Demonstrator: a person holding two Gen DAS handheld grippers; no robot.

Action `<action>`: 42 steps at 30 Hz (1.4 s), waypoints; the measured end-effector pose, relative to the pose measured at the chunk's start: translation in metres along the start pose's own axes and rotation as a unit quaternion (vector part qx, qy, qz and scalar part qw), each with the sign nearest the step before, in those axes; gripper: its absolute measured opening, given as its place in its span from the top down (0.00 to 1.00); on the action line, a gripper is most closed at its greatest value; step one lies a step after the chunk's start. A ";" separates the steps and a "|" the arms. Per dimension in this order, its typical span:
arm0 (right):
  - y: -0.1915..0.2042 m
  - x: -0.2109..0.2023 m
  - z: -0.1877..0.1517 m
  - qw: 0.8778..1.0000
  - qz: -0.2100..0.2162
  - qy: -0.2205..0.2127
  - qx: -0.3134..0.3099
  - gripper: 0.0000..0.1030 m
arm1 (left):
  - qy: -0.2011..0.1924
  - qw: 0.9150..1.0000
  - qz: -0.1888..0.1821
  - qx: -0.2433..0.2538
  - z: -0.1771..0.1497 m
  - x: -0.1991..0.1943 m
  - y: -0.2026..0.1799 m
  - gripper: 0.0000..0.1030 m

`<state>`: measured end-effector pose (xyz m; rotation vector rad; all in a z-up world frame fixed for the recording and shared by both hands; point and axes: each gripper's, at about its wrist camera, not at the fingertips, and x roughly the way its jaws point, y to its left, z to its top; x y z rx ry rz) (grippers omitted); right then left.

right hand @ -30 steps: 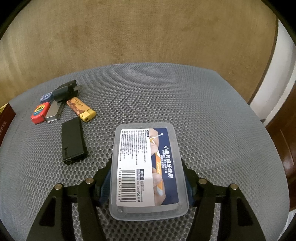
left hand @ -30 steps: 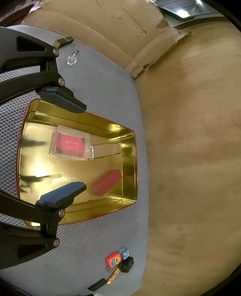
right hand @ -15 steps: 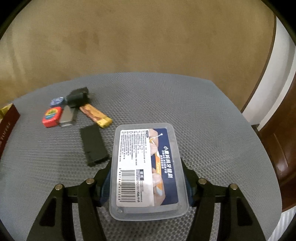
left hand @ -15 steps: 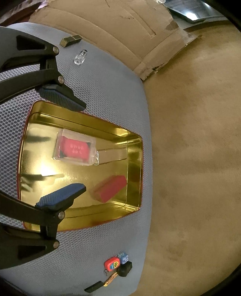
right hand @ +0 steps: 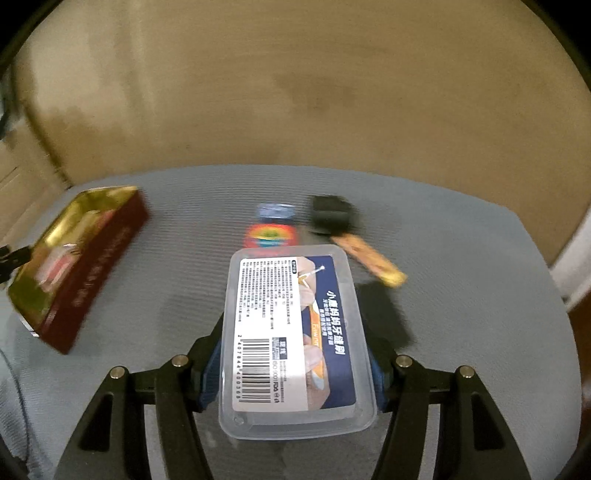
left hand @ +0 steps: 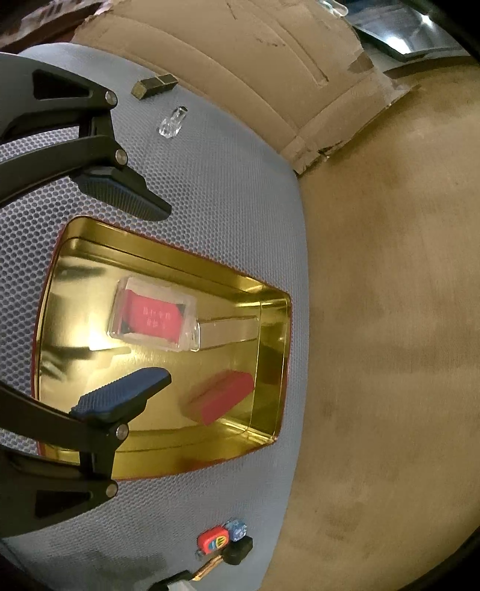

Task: Organize rigid objects
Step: 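Lower the blue-labelled box into the gold tin and open the right tool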

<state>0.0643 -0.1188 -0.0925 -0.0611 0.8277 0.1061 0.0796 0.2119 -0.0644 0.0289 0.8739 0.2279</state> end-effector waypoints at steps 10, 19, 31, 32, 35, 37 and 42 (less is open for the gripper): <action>0.107 -0.001 0.036 0.995 0.079 -0.030 -0.062 0.39 | 0.006 0.999 0.022 -0.025 0.004 0.004 0.020 0.23; 0.184 0.005 0.064 0.987 0.122 -0.040 -0.101 0.39 | 0.008 0.997 0.049 -0.053 0.007 0.006 0.047 0.23; 0.243 0.039 0.079 0.980 0.139 -0.002 -0.143 0.39 | 0.015 0.993 0.058 -0.101 0.009 0.012 0.084 0.22; 0.245 0.044 0.077 0.980 0.140 0.005 -0.143 0.39 | 0.016 0.993 0.057 -0.103 0.009 0.013 0.086 0.22; 0.250 0.055 0.075 0.980 0.133 0.019 -0.146 0.39 | 0.016 0.993 0.059 -0.106 0.008 0.013 0.088 0.22; 0.252 0.060 0.071 0.981 0.127 0.025 -0.148 0.39 | 0.016 0.992 0.060 -0.108 0.008 0.013 0.089 0.22; 0.254 0.069 0.067 0.980 0.128 0.038 -0.144 0.39 | 0.026 0.991 0.055 -0.116 0.007 0.017 0.092 0.22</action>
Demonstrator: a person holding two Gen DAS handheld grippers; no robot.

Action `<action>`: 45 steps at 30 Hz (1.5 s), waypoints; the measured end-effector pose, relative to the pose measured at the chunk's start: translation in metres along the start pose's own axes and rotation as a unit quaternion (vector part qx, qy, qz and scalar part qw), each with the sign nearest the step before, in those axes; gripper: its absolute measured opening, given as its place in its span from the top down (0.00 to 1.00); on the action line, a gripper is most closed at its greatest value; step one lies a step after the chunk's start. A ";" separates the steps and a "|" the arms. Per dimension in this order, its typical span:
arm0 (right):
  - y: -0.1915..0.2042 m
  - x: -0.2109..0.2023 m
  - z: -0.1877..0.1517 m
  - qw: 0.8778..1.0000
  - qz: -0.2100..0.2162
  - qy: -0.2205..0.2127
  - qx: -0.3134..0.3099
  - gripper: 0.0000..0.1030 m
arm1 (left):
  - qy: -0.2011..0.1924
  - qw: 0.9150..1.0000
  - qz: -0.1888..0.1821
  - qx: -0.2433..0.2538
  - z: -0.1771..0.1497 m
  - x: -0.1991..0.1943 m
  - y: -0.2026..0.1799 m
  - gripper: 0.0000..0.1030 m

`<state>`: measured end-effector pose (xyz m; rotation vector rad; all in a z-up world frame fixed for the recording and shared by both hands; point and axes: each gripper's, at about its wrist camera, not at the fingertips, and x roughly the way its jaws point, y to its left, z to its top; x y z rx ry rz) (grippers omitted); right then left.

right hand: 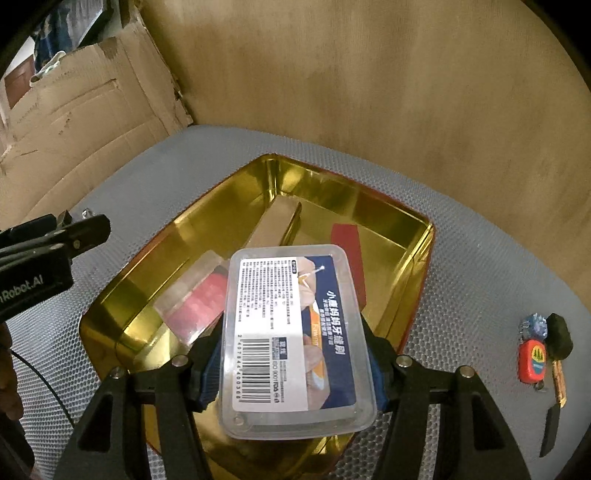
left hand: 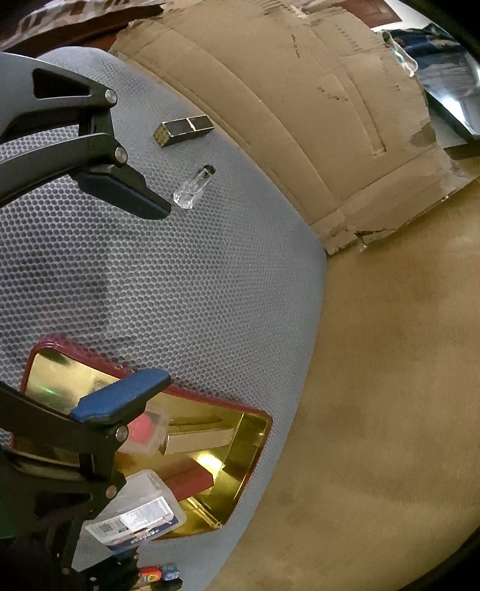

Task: Organize rigid objects
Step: 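Lower the blue-labelled box into the gold tin and open the right tool, then close the right tool on the black rectangular case and lift it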

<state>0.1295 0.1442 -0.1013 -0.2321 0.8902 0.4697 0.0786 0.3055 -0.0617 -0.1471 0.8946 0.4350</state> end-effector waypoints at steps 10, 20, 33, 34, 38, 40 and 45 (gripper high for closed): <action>0.004 0.011 0.003 1.000 -0.015 0.018 -0.003 0.37 | 0.004 1.000 -0.002 0.004 -0.001 0.003 -0.001 0.22; 0.007 0.001 0.005 1.000 -0.019 0.008 -0.011 0.35 | 0.007 1.000 -0.005 0.003 -0.001 0.006 -0.001 0.22; -0.075 -0.065 -0.032 0.996 -0.032 -0.055 0.055 0.35 | 0.000 1.000 -0.001 0.027 -0.005 0.002 -0.013 0.22; -0.091 -0.068 -0.039 0.995 -0.040 -0.054 0.067 0.35 | 0.000 1.000 0.000 0.030 -0.005 0.001 -0.014 0.22; -0.147 -0.080 -0.068 0.990 -0.089 -0.050 0.101 0.35 | 0.003 0.999 -0.002 0.041 -0.007 0.001 -0.019 0.22; -0.177 -0.084 -0.086 0.985 -0.117 -0.043 0.118 0.35 | 0.006 0.999 -0.010 0.039 -0.008 0.001 -0.020 0.22; -0.236 -0.090 -0.127 0.976 -0.155 -0.026 0.149 0.35 | 0.003 0.999 -0.012 0.042 -0.008 -0.001 -0.023 0.22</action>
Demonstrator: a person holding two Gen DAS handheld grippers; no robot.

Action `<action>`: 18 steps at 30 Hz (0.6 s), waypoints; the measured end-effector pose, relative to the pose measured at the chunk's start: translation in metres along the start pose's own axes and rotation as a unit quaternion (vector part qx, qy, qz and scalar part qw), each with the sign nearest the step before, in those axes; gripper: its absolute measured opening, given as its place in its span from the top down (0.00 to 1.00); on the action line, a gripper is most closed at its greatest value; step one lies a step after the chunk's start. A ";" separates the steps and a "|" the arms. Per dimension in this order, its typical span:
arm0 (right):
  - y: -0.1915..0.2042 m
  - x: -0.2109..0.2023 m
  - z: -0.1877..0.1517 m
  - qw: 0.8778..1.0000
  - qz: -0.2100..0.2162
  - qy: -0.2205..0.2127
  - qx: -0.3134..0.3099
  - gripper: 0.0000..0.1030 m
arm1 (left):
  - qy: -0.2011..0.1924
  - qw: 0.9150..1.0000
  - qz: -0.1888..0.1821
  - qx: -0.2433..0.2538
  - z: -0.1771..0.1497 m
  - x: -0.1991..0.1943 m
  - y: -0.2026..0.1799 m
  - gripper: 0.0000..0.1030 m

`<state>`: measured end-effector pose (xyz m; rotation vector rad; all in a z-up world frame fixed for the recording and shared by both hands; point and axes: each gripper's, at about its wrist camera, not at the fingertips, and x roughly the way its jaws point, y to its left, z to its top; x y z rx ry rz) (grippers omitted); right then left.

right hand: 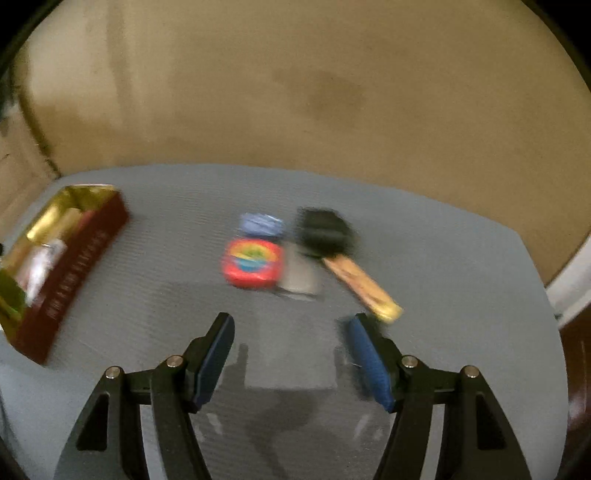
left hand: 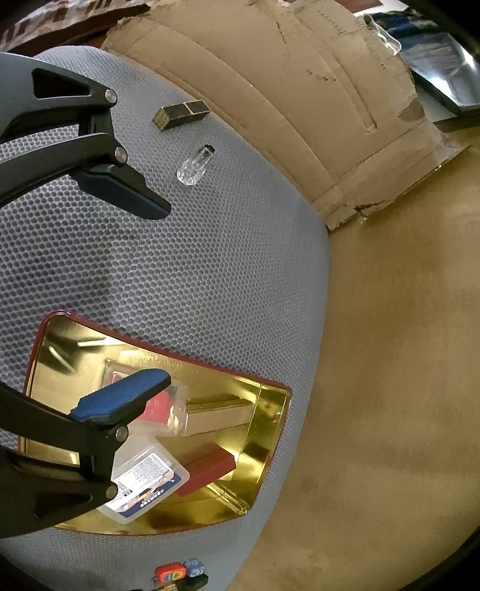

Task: Organize rigid objects
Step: 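Close the right tool on the black rectangular case and lift it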

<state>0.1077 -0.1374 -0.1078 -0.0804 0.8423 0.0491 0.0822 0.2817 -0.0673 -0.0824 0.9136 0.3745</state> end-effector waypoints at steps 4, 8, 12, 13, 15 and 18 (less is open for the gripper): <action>-0.036 0.007 -0.021 1.000 -0.005 0.011 0.018 0.35 | 0.003 1.000 0.003 0.006 -0.002 0.001 -0.004 0.22; -0.052 0.017 -0.034 1.000 -0.009 0.016 0.019 0.35 | -0.003 1.000 0.007 0.015 -0.004 -0.002 -0.010 0.22; -0.056 0.026 -0.044 1.000 0.010 0.019 0.014 0.35 | -0.009 1.000 0.009 0.024 -0.009 -0.006 -0.021 0.22; -0.056 0.028 -0.045 1.000 0.014 0.015 0.013 0.35 | -0.007 1.000 0.009 0.028 -0.011 -0.008 -0.025 0.22; -0.058 0.031 -0.045 1.000 0.021 0.010 0.016 0.35 | -0.011 0.999 0.010 0.046 -0.014 -0.013 -0.035 0.22; -0.059 0.036 -0.041 0.999 0.028 0.011 0.017 0.39 | -0.018 0.997 0.008 0.072 -0.014 -0.025 -0.054 0.22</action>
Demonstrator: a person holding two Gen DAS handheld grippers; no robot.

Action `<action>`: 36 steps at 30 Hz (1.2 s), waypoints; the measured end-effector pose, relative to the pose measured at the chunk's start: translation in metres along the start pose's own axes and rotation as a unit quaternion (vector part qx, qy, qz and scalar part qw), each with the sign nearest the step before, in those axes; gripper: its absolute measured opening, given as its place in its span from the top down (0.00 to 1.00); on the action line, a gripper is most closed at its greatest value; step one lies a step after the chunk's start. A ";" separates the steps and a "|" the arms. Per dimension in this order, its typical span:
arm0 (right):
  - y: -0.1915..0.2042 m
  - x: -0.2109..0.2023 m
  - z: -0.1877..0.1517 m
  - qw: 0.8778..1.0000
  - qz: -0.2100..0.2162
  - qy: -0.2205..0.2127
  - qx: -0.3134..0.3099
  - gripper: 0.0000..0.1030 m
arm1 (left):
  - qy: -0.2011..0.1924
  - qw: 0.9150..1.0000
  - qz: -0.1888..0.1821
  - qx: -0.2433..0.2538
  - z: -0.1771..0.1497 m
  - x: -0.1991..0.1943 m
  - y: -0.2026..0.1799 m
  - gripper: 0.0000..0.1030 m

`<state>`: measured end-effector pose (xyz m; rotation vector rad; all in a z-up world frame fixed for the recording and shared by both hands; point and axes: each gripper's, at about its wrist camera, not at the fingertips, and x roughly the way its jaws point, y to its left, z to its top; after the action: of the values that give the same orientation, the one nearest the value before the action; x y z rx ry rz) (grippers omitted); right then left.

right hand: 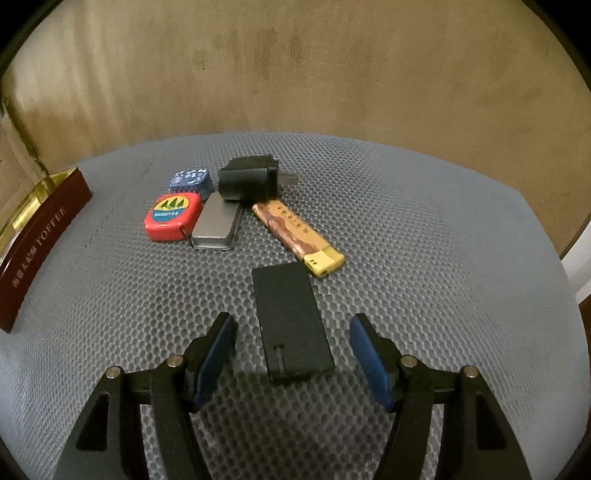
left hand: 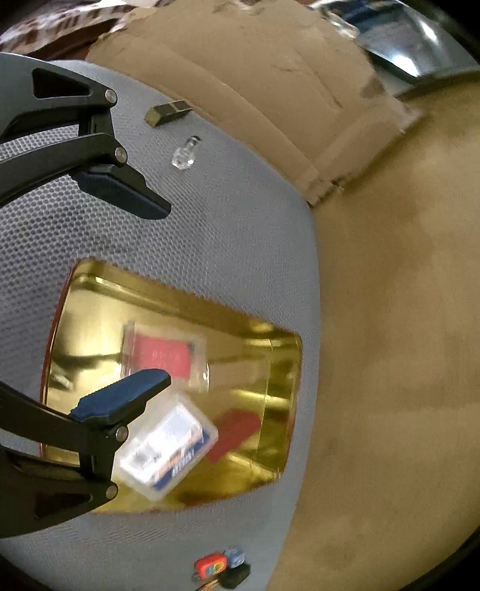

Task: Organize rigid objects
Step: 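Close the right tool on the black rectangular case and lift it, then grasp the red tree-logo tape measure with the left tool while the right tool holds the black case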

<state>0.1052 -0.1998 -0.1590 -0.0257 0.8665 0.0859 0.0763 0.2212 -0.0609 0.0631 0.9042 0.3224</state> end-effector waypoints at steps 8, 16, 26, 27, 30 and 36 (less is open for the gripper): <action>0.011 -0.005 0.000 1.000 0.012 -0.006 -0.018 0.68 | -0.010 0.997 -0.064 0.047 0.018 -0.028 -0.077 0.22; 0.001 -0.025 -0.026 1.000 0.009 -0.002 -0.013 0.68 | 0.022 0.986 -0.132 0.096 0.022 -0.032 -0.172 0.22; -0.023 -0.041 -0.040 1.000 0.012 -0.010 0.013 0.68 | 0.073 0.976 -0.178 0.103 0.040 -0.011 -0.257 0.22; -0.023 -0.039 -0.039 1.000 0.014 -0.010 0.015 0.68 | 0.081 0.976 -0.180 0.097 0.043 -0.008 -0.262 0.22; -0.024 -0.037 -0.038 1.000 0.020 -0.010 0.019 0.68 | 0.112 0.972 -0.188 0.081 0.052 0.005 -0.280 0.22; -0.024 -0.037 -0.038 0.999 0.022 -0.010 0.020 0.68 | 0.157 0.966 -0.195 0.064 0.067 0.025 -0.305 0.22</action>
<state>0.0544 -0.2287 -0.1555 0.0324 0.8480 0.1093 0.2187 -0.0557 -0.0956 -0.0496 1.2270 -0.0976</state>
